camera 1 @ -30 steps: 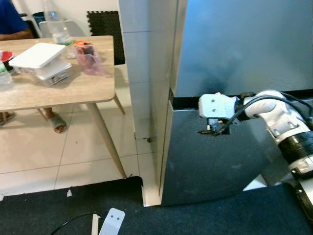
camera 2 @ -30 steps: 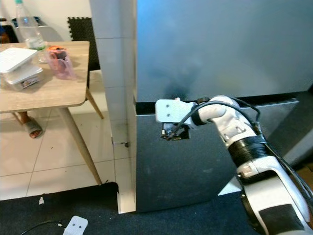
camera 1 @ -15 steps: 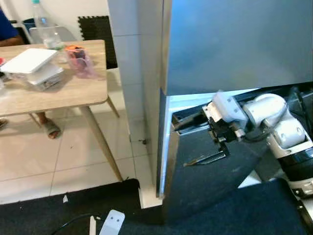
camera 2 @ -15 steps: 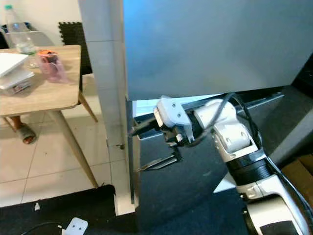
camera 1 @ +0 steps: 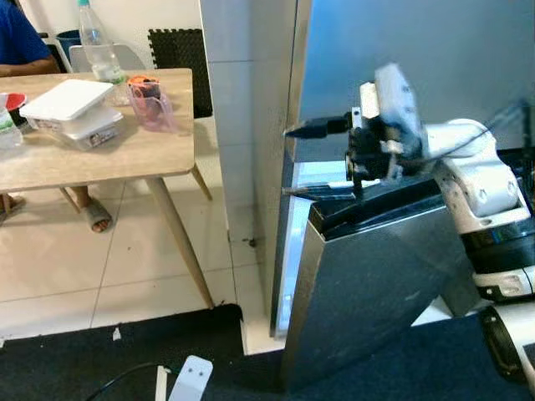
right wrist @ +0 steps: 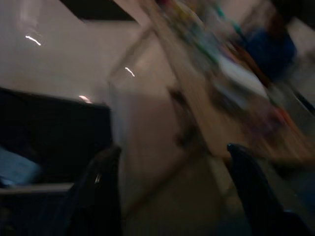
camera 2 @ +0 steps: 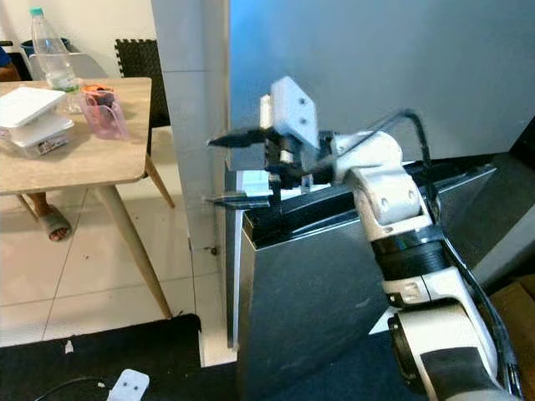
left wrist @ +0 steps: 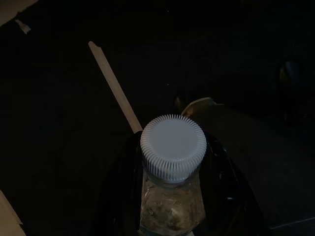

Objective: Restocking fridge

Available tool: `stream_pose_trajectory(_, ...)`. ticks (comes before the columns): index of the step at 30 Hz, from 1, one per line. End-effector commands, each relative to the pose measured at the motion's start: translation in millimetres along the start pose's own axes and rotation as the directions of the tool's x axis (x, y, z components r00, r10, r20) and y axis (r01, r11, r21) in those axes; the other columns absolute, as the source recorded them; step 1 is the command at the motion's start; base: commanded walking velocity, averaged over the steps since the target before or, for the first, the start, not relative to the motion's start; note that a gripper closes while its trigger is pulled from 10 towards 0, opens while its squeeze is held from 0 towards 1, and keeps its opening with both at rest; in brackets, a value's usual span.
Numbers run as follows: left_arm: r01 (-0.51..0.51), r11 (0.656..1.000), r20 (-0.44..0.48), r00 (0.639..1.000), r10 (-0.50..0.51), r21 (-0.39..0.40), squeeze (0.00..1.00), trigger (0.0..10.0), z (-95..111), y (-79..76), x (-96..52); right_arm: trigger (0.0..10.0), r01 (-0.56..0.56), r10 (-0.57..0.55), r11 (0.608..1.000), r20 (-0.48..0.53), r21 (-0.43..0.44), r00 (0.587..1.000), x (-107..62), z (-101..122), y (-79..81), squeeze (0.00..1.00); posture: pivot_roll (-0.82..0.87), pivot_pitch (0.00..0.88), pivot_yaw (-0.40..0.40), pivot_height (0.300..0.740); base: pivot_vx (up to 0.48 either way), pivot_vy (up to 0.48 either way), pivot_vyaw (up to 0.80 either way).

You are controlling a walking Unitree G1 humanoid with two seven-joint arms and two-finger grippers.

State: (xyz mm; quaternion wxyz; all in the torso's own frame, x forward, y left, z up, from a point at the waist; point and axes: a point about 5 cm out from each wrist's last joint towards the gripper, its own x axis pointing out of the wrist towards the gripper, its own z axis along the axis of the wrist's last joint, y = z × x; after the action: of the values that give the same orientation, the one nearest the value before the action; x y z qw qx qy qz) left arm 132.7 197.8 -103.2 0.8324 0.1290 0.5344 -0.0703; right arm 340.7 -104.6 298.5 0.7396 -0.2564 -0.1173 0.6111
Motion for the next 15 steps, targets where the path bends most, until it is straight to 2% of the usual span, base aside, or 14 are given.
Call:
stream_pose_trajectory(1,0.019,1.0,-0.061,0.998,-0.019,0.0,0.0,10.0,-16.3,-3.1,-2.1,0.0,0.05,-0.051,0.998,-0.069,-0.022,0.996,-0.8,-3.2,-6.1,0.0,-0.05,0.0,-0.056,0.74,0.0,0.0,0.0)
stream_pose_trajectory(2,0.019,1.0,-0.061,0.998,-0.019,-0.001,0.0,10.0,-16.3,-3.3,-2.0,0.0,0.1,-0.104,0.994,-0.139,-0.037,0.985,-3.5,-7.5,-12.1,0.0,-0.05,0.0,-0.056,0.74,0.0,0.0,0.0)
stream_pose_trajectory(7,0.02,1.0,-0.063,0.998,-0.02,-0.002,0.0,10.0,-16.4,-3.6,-2.0,0.0,0.07,-0.09,0.993,-0.236,-0.093,0.967,-5.8,-15.2,-11.4,0.0,-0.05,0.0,-0.056,0.74,0.0,0.0,0.0)
stream_pose_trajectory(9,0.021,1.0,-0.063,0.998,-0.021,-0.001,0.0,10.0,-16.7,-3.7,-2.1,0.0,-0.031,-0.027,0.987,-0.349,-0.16,0.937,-8.8,-25.6,-2.8,0.0,-0.05,0.0,-0.056,0.74,0.0,0.0,0.0)
stream_pose_trajectory(11,0.021,1.0,-0.063,0.998,-0.021,-0.001,0.0,10.0,-16.7,-3.7,-2.1,0.0,-0.031,-0.027,0.987,-0.349,-0.16,0.937,-8.8,-25.6,-2.8,0.0,-0.05,0.0,-0.056,0.74,0.0,0.0,0.0)
stream_pose_trajectory(13,0.021,1.0,-0.063,0.998,-0.021,0.0,0.0,10.0,-16.8,-3.6,-2.1,0.0,-0.115,0.025,0.975,-0.428,-0.188,0.904,-11.7,-34.0,4.2,0.0,-0.05,0.0,-0.055,0.74,0.0,0.0,0.0)
stream_pose_trajectory(15,0.021,1.0,-0.063,0.998,-0.021,0.001,0.0,10.0,-16.7,-3.4,-2.1,0.0,-0.211,0.111,0.966,-0.493,-0.152,0.863,-17.7,-42.4,14.7,0.0,-0.05,0.0,-0.055,0.74,0.0,0.0,0.0)
